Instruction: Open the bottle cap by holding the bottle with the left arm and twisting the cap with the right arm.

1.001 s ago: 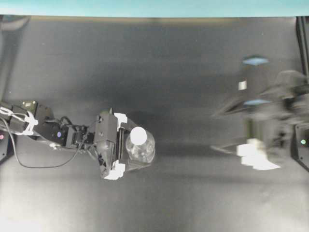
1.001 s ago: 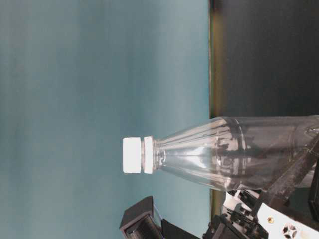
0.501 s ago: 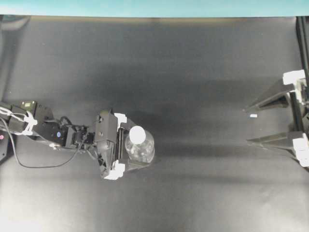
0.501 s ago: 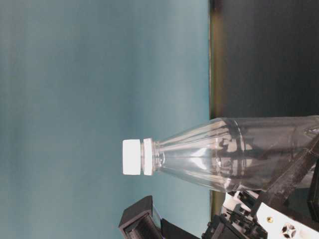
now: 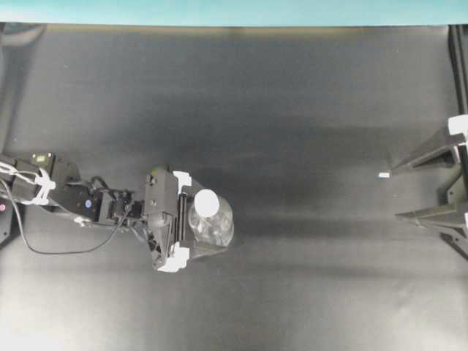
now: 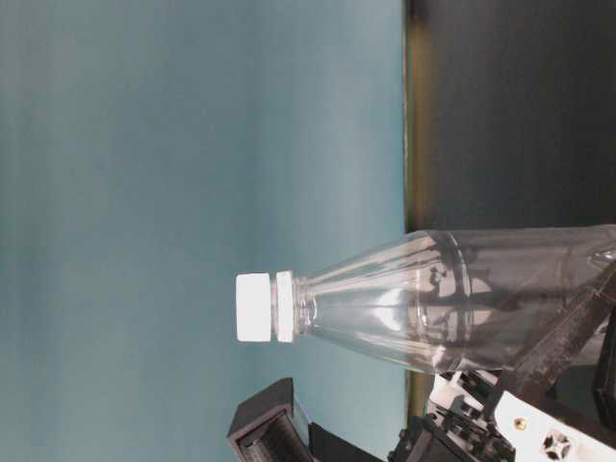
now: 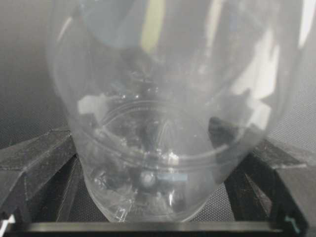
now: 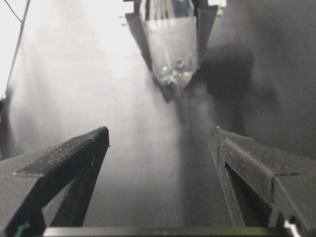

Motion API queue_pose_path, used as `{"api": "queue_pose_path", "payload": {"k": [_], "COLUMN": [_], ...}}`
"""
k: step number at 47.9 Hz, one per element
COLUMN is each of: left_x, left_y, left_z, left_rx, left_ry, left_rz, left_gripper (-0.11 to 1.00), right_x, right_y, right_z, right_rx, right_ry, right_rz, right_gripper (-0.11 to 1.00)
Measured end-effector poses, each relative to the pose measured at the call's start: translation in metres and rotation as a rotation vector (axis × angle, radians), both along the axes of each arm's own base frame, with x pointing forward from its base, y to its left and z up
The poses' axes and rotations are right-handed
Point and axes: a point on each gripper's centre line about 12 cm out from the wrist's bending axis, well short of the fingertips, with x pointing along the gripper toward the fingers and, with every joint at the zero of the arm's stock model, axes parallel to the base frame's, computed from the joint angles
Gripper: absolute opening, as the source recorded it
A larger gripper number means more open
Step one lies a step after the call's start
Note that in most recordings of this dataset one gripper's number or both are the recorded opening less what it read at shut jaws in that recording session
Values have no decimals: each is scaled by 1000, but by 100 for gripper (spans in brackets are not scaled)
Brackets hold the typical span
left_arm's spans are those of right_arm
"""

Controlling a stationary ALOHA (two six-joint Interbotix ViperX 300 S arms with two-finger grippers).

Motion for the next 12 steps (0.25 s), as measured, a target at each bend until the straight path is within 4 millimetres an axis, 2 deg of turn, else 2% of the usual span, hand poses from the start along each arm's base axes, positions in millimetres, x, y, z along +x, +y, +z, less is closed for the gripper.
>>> {"api": "queue_pose_path", "payload": {"k": [12], "left_x": [-1], "left_y": [0], "left_z": [-2], "left_rx": [4], "left_ry": [27], "left_rz": [0], "left_gripper": [97], "right_x": [-5], "right_y": [-1], "right_z": [-4], "right_rx": [9], "right_ry": [-59], "right_rz": [1], "right_gripper": [78]}}
